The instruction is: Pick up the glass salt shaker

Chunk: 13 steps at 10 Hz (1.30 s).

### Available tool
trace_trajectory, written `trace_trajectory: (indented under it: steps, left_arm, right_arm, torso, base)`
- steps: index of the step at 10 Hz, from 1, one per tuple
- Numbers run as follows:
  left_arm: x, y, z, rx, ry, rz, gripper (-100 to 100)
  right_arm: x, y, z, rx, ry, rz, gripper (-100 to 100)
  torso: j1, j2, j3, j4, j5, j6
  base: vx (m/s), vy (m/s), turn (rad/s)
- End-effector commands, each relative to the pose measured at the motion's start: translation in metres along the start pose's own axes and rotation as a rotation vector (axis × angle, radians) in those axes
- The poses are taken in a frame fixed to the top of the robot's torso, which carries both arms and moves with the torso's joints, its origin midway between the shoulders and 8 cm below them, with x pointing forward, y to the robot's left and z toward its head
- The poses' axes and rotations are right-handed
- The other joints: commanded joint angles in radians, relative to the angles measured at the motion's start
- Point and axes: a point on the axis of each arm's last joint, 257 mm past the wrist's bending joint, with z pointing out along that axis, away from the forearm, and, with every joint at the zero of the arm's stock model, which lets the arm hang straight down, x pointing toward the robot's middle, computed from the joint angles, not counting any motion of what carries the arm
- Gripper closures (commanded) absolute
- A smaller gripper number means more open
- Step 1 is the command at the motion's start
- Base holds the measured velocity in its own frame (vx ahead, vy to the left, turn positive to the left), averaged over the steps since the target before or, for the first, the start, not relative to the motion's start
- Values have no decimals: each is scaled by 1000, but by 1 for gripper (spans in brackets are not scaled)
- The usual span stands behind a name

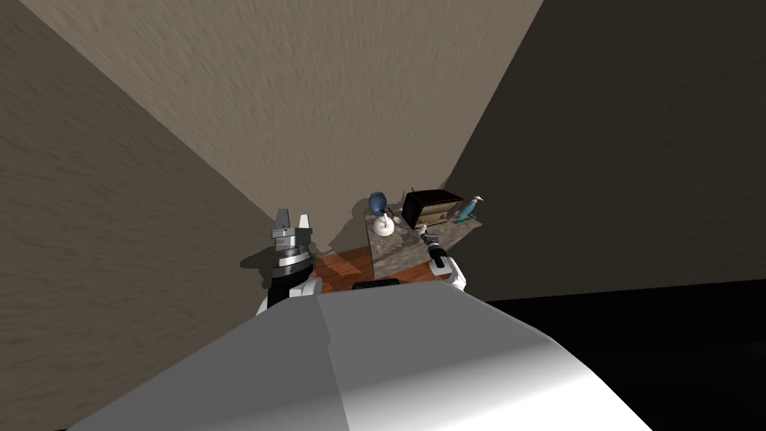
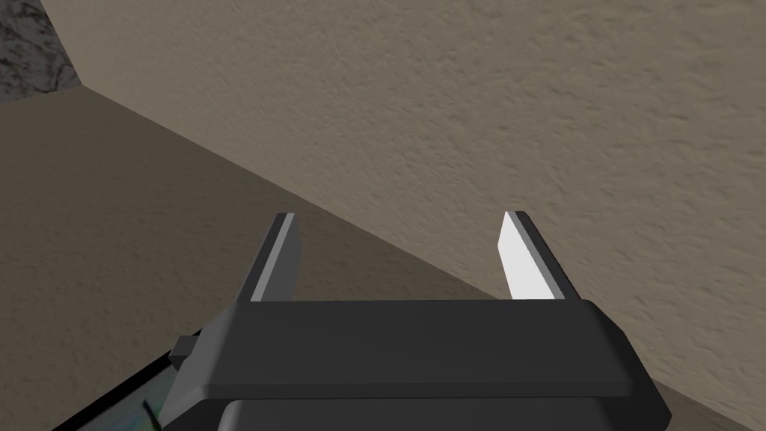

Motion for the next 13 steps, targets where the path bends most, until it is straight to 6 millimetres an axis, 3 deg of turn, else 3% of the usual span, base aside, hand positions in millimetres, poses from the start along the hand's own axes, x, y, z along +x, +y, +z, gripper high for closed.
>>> trace_trajectory:
  steps: [1, 2, 3, 4, 7, 11, 12, 13]
  left_arm:
    - [0, 0, 0, 0, 0, 0, 0]
    - [0, 0, 0, 0, 0, 0, 0]
    - [0, 0, 0, 0, 0, 0, 0]
    - [0, 0, 0, 0, 0, 0, 0]
    - [0, 0, 0, 0, 0, 0, 0]
    - [0, 0, 0, 0, 0, 0, 0]
    - [0, 0, 0, 0, 0, 0, 0]
    - [0, 0, 0, 0, 0, 0, 0]
  right_arm:
    - [0, 0, 0, 0, 0, 0, 100]
    - [0, 0, 0, 0, 0, 0, 100]
    - [0, 0, 0, 0, 0, 0, 0]
    - [-17, 9, 11, -26, -43, 26, -100]
    - [-47, 21, 25, -64, -116, 60, -100]
    - [-91, 35, 42, -113, -219, 99, -100]
    - [-67, 27, 36, -81, -174, 102, -100]
    - [-67, 27, 36, -81, -174, 102, -100]
  torso:
    - [0, 0, 0, 0, 0, 0]
    - [0, 0, 0, 0, 0, 0]
    - [0, 0, 0, 0, 0, 0]
    - [0, 0, 0, 0, 0, 0]
    - [6, 13, 8, 3, 1, 0]
    - [5, 14, 8, 3, 1, 0]
    - [6, 13, 8, 3, 1, 0]
    - [4, 3, 2, 1, 1, -1]
  base:
    - [0, 0, 0]
    - [0, 0, 0]
    - [0, 0, 0]
    - [-130, 71, -245]
    - [-218, 85, -182]
    - [-217, 67, -184]
    - [-2, 27, 168]
    - [137, -11, 174]
